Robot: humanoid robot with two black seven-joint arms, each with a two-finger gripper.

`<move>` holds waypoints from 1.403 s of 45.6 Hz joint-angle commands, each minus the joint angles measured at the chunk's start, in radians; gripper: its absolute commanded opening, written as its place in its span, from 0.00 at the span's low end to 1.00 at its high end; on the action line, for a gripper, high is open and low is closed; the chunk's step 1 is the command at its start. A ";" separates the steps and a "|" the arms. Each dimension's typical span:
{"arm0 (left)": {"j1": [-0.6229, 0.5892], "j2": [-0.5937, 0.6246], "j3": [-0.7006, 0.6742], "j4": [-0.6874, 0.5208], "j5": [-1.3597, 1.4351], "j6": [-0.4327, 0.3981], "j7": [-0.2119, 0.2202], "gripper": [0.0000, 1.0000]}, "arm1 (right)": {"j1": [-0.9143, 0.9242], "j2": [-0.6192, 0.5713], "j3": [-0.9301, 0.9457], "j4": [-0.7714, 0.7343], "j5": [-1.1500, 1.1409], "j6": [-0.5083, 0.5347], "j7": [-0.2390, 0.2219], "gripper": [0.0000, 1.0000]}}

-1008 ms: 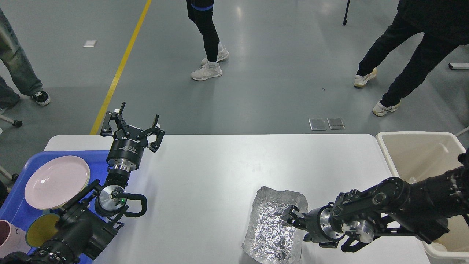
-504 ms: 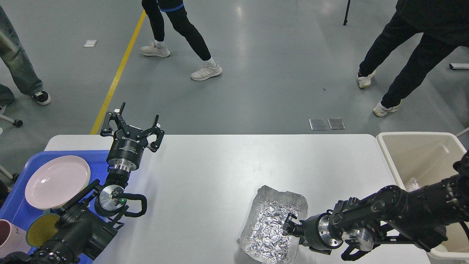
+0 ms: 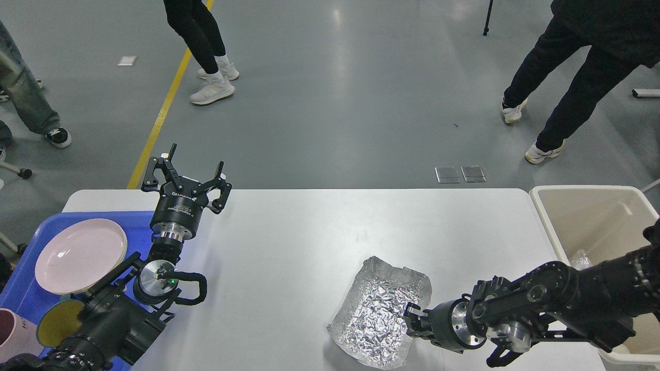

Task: Tidy desktop
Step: 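Lift the foil tray and drop it into the beige bin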

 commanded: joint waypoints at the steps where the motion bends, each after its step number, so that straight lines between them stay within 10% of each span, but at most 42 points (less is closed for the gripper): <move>1: 0.000 0.001 0.000 0.000 0.000 0.000 0.000 0.96 | 0.016 -0.024 0.000 0.003 0.000 0.000 0.000 0.00; 21: 0.000 0.000 0.000 0.000 0.000 0.000 0.000 0.96 | 0.631 -0.251 -0.233 0.164 0.000 0.301 0.002 0.00; 35: 0.000 0.001 0.000 0.000 0.000 0.000 0.000 0.96 | 0.710 -0.288 -0.362 0.098 -0.005 0.308 -0.006 0.00; 42: 0.000 0.001 0.000 0.000 0.000 0.000 0.000 0.96 | 0.546 -0.288 -0.428 -0.106 -0.005 0.287 -0.006 0.00; 51: 0.000 0.001 0.000 0.000 0.000 0.000 0.000 0.96 | 0.032 -0.274 -0.393 -0.746 0.017 0.140 -0.005 0.00; 58: 0.000 0.001 0.000 0.000 0.000 0.000 0.000 0.96 | -0.381 -0.200 -0.209 -1.228 0.018 0.090 -0.006 0.00; 64: 0.000 0.001 0.000 0.000 0.000 0.000 0.000 0.96 | -0.522 -0.139 -0.021 -1.359 0.017 0.078 -0.020 0.00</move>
